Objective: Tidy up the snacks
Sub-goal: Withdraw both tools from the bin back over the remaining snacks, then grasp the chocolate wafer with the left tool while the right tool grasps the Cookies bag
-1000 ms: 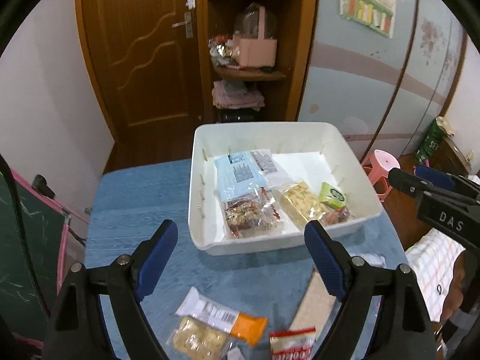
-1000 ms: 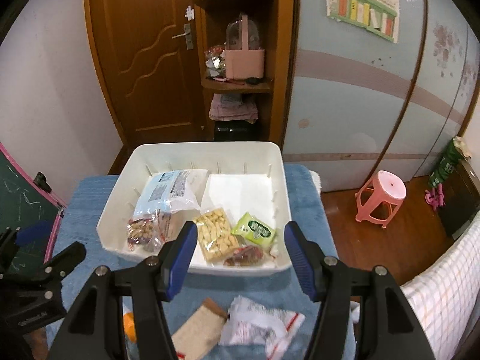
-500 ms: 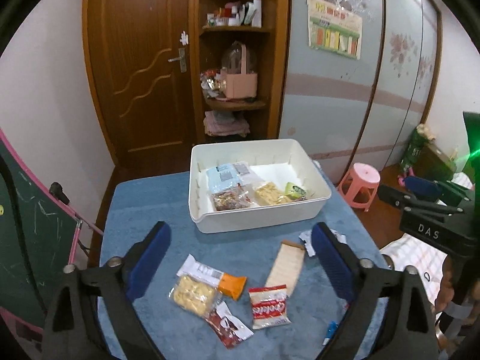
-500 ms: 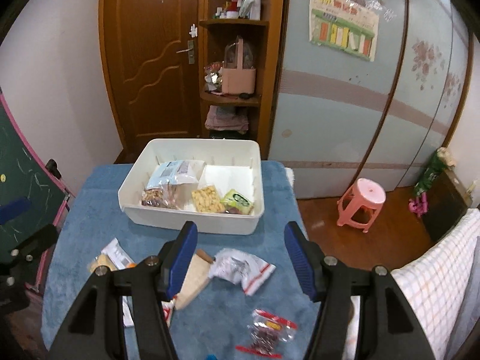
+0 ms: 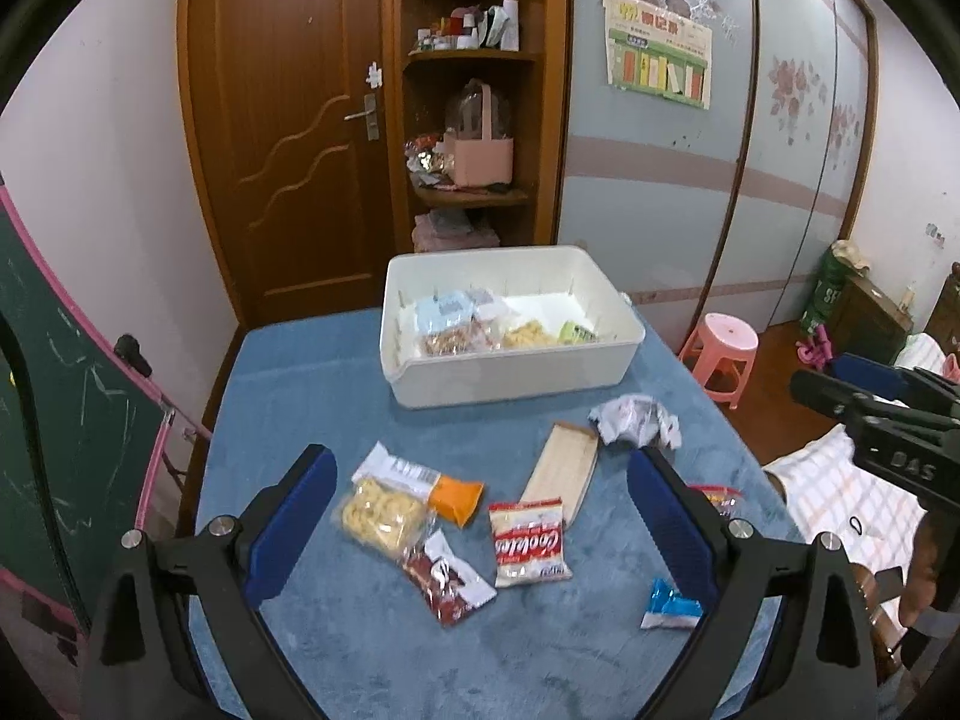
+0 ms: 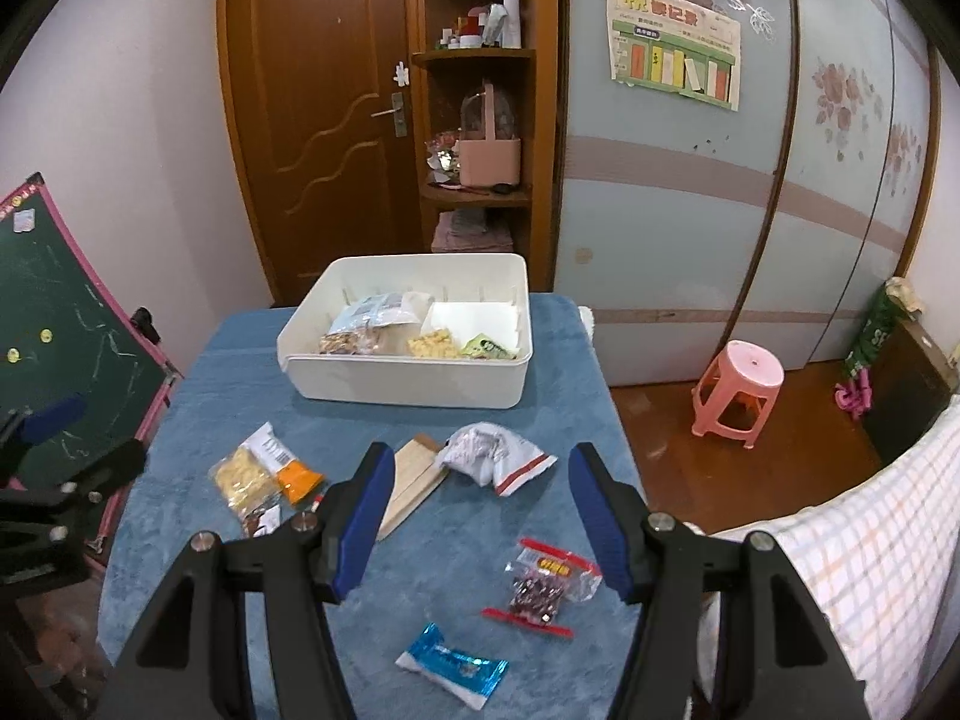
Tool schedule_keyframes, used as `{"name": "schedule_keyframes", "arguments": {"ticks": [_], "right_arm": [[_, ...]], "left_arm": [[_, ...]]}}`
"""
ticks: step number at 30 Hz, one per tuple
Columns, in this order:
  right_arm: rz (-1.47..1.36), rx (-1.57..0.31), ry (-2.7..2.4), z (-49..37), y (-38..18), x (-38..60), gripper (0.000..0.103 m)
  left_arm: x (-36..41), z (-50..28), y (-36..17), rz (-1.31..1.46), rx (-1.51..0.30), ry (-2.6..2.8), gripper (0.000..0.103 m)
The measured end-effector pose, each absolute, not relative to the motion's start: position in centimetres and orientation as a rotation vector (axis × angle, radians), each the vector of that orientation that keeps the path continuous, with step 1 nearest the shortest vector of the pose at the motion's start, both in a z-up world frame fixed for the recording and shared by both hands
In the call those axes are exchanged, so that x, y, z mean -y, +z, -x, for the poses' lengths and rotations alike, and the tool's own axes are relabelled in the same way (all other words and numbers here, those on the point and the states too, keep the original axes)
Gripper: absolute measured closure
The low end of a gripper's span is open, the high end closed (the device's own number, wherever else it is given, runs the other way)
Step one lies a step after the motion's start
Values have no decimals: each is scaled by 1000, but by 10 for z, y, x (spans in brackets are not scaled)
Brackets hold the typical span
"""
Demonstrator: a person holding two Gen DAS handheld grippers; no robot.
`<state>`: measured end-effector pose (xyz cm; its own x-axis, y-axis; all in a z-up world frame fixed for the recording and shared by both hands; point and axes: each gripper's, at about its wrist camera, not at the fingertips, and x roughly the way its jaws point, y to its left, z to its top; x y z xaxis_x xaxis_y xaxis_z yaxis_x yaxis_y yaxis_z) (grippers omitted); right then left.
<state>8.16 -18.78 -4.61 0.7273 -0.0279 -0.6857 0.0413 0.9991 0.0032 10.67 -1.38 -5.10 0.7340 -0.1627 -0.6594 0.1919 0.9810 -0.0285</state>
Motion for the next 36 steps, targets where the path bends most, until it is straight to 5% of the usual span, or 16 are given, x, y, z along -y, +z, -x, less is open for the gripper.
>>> {"name": "schedule_keyframes", "arguments": {"ticks": [13,36], "right_arm": [[-62,-797,10,-70,-113,153,42],[-294,-1142,193,-161,-245,116,42]], "left_arm": [[-8,-110,-131,13,-816,-69,6],[-32,-175,-272,153,-1134,-49,6]]}}
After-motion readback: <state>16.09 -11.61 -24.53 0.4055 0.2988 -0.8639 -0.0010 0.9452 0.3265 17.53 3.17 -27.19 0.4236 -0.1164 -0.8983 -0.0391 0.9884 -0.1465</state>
